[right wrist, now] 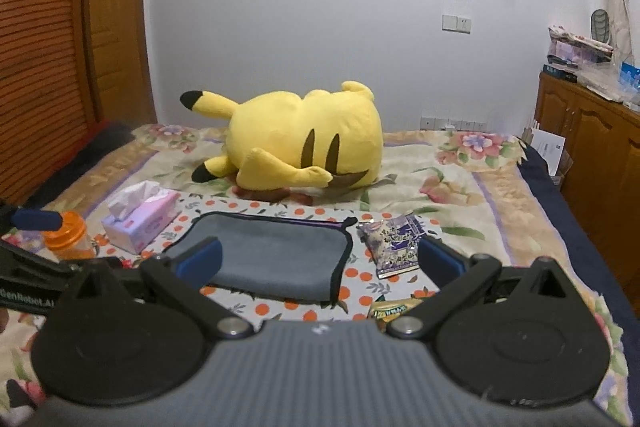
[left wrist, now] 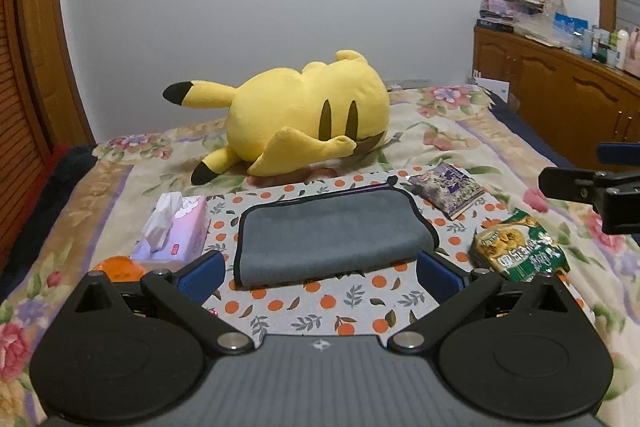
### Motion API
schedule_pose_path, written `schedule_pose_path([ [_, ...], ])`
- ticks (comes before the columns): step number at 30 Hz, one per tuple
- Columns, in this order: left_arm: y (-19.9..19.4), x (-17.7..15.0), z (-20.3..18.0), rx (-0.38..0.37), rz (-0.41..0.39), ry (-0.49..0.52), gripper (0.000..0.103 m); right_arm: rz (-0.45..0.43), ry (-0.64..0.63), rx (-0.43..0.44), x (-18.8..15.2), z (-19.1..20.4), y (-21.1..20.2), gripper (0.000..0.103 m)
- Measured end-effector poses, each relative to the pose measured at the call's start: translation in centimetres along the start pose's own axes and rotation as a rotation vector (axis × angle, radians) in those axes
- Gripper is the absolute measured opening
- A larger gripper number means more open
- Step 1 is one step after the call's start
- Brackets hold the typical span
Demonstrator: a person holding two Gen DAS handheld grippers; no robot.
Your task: Fold towel
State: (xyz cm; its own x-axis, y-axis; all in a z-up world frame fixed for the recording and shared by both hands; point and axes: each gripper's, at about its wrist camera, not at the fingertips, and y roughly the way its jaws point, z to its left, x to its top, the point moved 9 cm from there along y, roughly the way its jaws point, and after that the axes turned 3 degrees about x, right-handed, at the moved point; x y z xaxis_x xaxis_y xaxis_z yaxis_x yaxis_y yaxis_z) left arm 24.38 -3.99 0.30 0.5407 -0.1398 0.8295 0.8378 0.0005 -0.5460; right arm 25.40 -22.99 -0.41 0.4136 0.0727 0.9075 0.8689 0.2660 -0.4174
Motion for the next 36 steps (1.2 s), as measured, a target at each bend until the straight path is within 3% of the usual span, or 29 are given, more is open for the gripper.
schedule_pose_path([
  [17,-5.6,-1.3,1.4,0.030,-0.038,-0.038,0.103,-0.025,0.037,-0.004,-0.8,0.3,-3.8,0.103],
  [36,-9.7,-3.6,1.7,0.040,-0.049,-0.041,0.103,-0.015,0.040,-0.022,-4.2,0.4,-7.3,0.103],
])
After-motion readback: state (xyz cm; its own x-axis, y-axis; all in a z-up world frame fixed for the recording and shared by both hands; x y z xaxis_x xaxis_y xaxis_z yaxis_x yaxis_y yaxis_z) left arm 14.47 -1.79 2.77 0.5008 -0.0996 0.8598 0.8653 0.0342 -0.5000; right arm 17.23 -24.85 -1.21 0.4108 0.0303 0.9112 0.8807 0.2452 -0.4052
